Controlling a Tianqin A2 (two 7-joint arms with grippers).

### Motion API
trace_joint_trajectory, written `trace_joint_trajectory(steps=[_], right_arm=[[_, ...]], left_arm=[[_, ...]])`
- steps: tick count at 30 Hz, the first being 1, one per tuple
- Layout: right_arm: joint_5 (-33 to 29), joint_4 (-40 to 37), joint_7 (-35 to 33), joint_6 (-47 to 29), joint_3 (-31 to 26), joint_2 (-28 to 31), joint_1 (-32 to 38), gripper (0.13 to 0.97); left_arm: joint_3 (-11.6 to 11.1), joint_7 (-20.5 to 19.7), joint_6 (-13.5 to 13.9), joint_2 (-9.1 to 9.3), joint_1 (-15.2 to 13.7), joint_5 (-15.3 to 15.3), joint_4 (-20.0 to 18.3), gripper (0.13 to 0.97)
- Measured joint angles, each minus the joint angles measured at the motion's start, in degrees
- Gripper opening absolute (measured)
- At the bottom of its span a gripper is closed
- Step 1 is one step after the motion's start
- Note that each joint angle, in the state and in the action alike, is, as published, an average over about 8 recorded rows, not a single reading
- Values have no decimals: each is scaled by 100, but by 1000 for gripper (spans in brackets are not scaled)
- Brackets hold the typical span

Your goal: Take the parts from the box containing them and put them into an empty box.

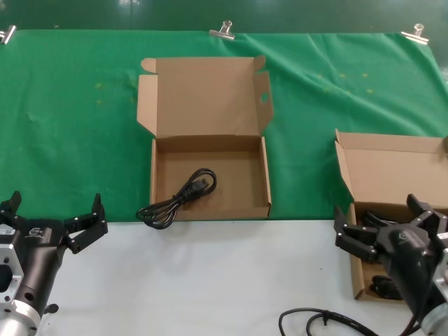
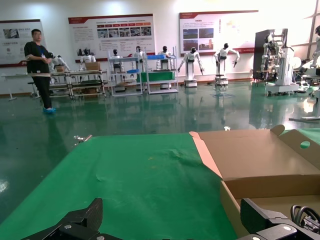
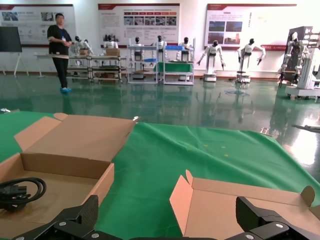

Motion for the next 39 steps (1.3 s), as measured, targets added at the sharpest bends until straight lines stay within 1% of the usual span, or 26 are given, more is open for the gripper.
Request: trace_joint_trajectory(steps=[39], right_arm=[[0,0,0,0,0,0,0,966]], left_arm=[[0,0,0,0,0,0,0,966]])
